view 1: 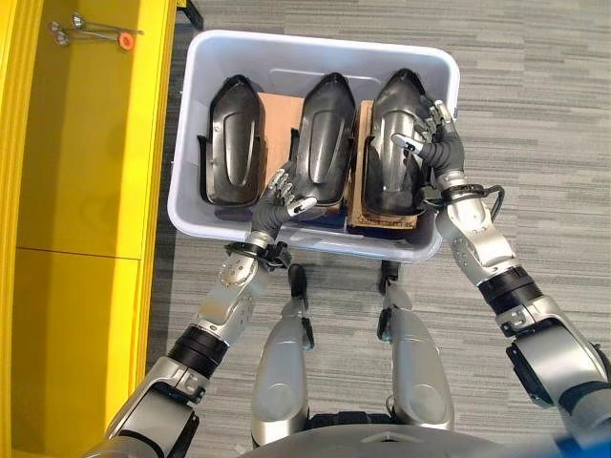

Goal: Move parts from the plastic box to the shelf.

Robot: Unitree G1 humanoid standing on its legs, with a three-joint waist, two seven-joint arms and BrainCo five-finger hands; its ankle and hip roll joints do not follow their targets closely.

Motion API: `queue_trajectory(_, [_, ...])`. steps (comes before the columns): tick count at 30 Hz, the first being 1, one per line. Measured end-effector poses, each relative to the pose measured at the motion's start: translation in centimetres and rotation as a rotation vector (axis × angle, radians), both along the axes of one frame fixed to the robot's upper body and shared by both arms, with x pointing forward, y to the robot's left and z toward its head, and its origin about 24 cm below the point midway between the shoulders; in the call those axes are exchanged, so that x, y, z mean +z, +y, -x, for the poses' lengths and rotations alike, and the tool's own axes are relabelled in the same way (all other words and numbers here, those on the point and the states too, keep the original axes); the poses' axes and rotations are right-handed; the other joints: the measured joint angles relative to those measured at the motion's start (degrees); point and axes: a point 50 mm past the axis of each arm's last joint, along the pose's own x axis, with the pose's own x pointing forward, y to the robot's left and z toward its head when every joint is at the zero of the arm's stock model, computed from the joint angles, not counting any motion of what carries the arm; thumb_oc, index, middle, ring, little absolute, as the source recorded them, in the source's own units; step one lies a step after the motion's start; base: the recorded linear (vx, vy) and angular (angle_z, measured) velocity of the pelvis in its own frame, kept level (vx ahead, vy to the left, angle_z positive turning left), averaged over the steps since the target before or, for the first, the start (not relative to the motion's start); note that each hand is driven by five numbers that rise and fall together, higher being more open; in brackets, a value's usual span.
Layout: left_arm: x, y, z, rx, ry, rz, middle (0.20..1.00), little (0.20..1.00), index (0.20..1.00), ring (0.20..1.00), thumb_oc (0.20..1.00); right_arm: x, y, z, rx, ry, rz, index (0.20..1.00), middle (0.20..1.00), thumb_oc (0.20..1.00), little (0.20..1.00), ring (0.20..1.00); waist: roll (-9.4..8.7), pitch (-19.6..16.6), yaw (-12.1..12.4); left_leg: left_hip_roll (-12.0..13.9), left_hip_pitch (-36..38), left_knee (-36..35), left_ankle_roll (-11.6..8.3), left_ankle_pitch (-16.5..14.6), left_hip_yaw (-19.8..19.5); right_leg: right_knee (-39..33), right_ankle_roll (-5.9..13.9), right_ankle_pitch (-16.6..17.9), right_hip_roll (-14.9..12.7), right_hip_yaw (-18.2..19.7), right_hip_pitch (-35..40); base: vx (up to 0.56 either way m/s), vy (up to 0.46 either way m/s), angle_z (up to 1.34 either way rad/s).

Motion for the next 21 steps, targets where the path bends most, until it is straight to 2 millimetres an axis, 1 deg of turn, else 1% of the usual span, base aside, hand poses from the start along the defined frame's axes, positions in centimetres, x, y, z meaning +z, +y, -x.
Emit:
queue_trajectory(3, [-0.3,-0.2,0.2,-0.007,0.010,0.001,1.000,1.000,1.000,1.000,1.000,-0.4,-0.2,-0.1,-0.018,0.015,0.000,1.000,1.000,1.000,1.000,1.000,0.07,0.05,0.16,0.11,0.00,0.01,-0.08,0.07,-0.04,0.27,-0.02,-0.02,0.11,0.06,-0.19,0.00,-0.005,-0.01])
queue_trajectory(5, [-0.5,-0.3,0.3,-0.013,0.015,-0.001,1.000,1.000,1.000,1.000,1.000,-1.4,-0.7,-0.3,-0.051,0.055,0.004,1.000,1.000,1.000,1.000,1.000,0.41,0.22,0.52,0.09,0.01,0.03,-0.12,0.16,-0.13,0.42,-0.03,-0.02,0.07,0.07,-0.20,0.00,0.000,0.00])
queue_trajectory(10, [-0.6,-0.4,0.4,-0.018,0.019,-0.005,1.000,1.000,1.000,1.000,1.000,-2.5,-0.6,-0.7,-0.059,0.107,0.042,1.000,1.000,1.000,1.000,1.000,0.79,0.43,1.06,0.01,-0.11,0.06,-0.04,0.33,-0.15,0.82,-0.07,-0.05,-0.04,0.07,-0.48,0.00,0.000,0.00])
queue_trajectory(13, [-0.5,-0.5,0.4,-0.023,0.017,-0.005,1.000,1.000,1.000,1.000,1.000,-2.3,-0.6,-1.0,-0.061,0.110,0.052,1.000,1.000,1.000,1.000,1.000,0.85,0.46,1.29,-0.04,-0.56,0.05,0.02,0.62,-0.23,0.95,-0.09,-0.06,-0.14,0.03,-0.78,-0.02,-0.003,0.05])
queue_trajectory(15, [-0.7,-0.7,0.5,-0.029,0.017,-0.005,1.000,1.000,1.000,1.000,1.000,-2.5,-0.7,-1.8,-0.090,0.142,0.061,1.000,1.000,1.000,1.000,1.000,0.93,0.50,1.69,-0.04,-0.74,0.06,-0.03,0.78,-0.40,0.99,-0.10,-0.06,-0.16,-0.02,-0.87,-0.04,-0.017,0.05])
queue_trajectory(18, [-0.8,-1.1,0.6,-0.046,0.024,0.009,1.000,1.000,1.000,1.000,1.000,-2.5,-0.6,-2.9,-0.119,0.190,0.122,1.000,1.000,1.000,1.000,1.000,1.75,0.92,2.65,-0.16,-0.96,0.04,-0.11,0.93,-0.78,1.17,-0.11,-0.06,-0.20,-0.04,-1.13,-0.02,-0.009,0.01])
queue_trajectory(20, [-0.3,-1.3,0.7,-0.057,0.010,0.033,1.000,1.000,1.000,1.000,1.000,-2.2,-0.1,-3.2,-0.108,0.192,0.152,1.000,1.000,1.000,1.000,1.000,2.05,1.00,3.18,-0.18,-1.69,0.07,-0.08,1.11,-0.91,1.42,-0.16,-0.09,-0.22,-0.06,-1.90,-0.01,-0.005,0.05])
queue_trajectory(21, [-0.3,-1.6,0.7,-0.068,0.007,0.033,1.000,1.000,1.000,1.000,1.000,-1.9,0.1,-3.3,-0.105,0.184,0.178,1.000,1.000,1.000,1.000,1.000,2.52,1.25,3.22,-0.25,-2.37,0.09,-0.10,1.35,-1.52,1.46,-0.23,-0.04,-0.34,-0.64,-2.15,-0.02,-0.006,0.15])
